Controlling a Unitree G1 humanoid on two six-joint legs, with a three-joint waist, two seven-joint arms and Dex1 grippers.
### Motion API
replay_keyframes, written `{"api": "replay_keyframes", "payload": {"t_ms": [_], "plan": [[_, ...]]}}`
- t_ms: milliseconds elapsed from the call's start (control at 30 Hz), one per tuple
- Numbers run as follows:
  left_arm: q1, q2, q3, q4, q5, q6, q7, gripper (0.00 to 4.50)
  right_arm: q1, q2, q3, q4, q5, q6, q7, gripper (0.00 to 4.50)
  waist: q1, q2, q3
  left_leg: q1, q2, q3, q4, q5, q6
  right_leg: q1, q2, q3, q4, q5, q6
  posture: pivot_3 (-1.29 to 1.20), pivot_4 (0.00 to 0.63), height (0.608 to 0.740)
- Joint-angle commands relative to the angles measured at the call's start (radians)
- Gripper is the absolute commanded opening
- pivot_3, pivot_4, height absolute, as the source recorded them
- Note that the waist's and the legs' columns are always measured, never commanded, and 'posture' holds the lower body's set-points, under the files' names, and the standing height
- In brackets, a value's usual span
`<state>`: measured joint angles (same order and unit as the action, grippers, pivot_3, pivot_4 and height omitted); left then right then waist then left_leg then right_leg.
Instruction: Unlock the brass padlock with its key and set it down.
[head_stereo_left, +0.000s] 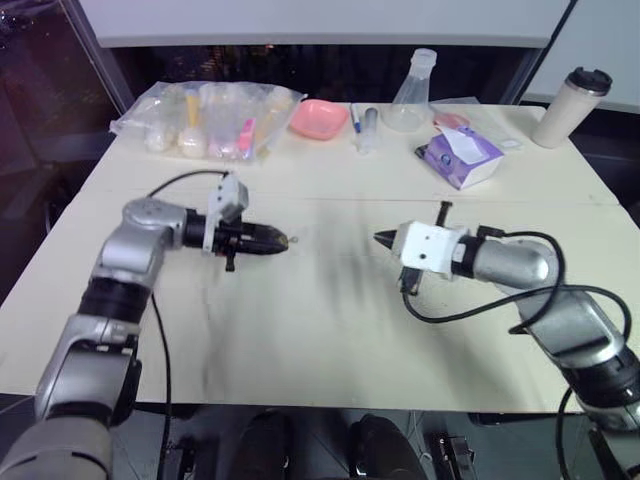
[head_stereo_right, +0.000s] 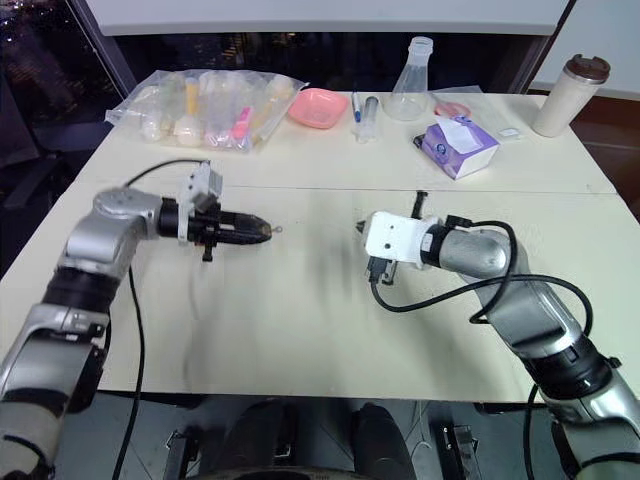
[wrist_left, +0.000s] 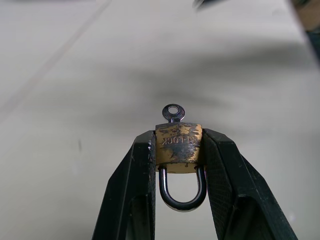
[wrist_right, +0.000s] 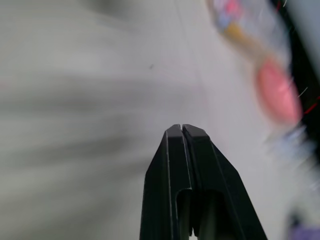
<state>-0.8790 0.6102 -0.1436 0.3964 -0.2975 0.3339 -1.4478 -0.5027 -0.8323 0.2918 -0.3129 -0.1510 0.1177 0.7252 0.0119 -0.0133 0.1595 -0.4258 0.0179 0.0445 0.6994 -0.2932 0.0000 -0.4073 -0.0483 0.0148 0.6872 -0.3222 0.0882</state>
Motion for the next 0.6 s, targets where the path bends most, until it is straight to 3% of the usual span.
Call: {"api": "replay_keyframes", "payload": {"t_ms": [33,133,233,467,600], "plan": [[-0.033,-0.023,-0.010,0.012,-0.008,-0.027,-0.043,0.76,-0.028,0.013,0.007,0.044,-0.073,-0.162,-0.019,0.00,-0.004,0.000,0.000,0.000,0.000,0.000,0.000,0.000,-0.001,0.000,0.000,0.000,0.000,0.000,0.000,0.00,0.150,0.715],[-0.062,-0.053,-0.014,0.043,0.003,-0.038,-0.053,0.76,-0.049,0.031,0.012,0.080,-0.119,-0.254,-0.027,0.00,-0.011,0.000,0.000,0.000,0.001,0.001,-0.001,0.002,-0.003,-0.001,0.000,0.001,0.000,0.000,0.000,0.00,0.150,0.715],[-0.085,-0.087,-0.033,0.077,0.017,-0.070,-0.066,0.76,-0.070,0.053,0.012,0.109,-0.179,-0.329,-0.055,0.86,-0.023,0.000,0.000,0.000,0.001,0.000,-0.001,0.002,-0.003,-0.001,0.000,0.001,0.000,0.000,0.000,0.00,0.150,0.715],[-0.129,-0.123,-0.025,0.128,0.009,-0.059,-0.099,0.76,-0.098,0.114,0.004,0.136,-0.260,-0.427,-0.116,4.49,-0.025,0.000,0.000,0.000,0.002,0.001,-0.001,0.002,-0.004,-0.001,0.000,0.001,0.001,0.000,0.000,0.00,0.150,0.715],[-0.148,-0.135,-0.026,0.160,0.019,-0.073,-0.105,0.76,-0.115,0.140,0.007,0.155,-0.292,-0.473,-0.135,4.49,-0.024,0.000,0.000,0.000,0.002,0.001,-0.001,0.003,-0.005,-0.001,0.000,0.001,0.001,0.000,0.000,0.00,0.150,0.715]]}}
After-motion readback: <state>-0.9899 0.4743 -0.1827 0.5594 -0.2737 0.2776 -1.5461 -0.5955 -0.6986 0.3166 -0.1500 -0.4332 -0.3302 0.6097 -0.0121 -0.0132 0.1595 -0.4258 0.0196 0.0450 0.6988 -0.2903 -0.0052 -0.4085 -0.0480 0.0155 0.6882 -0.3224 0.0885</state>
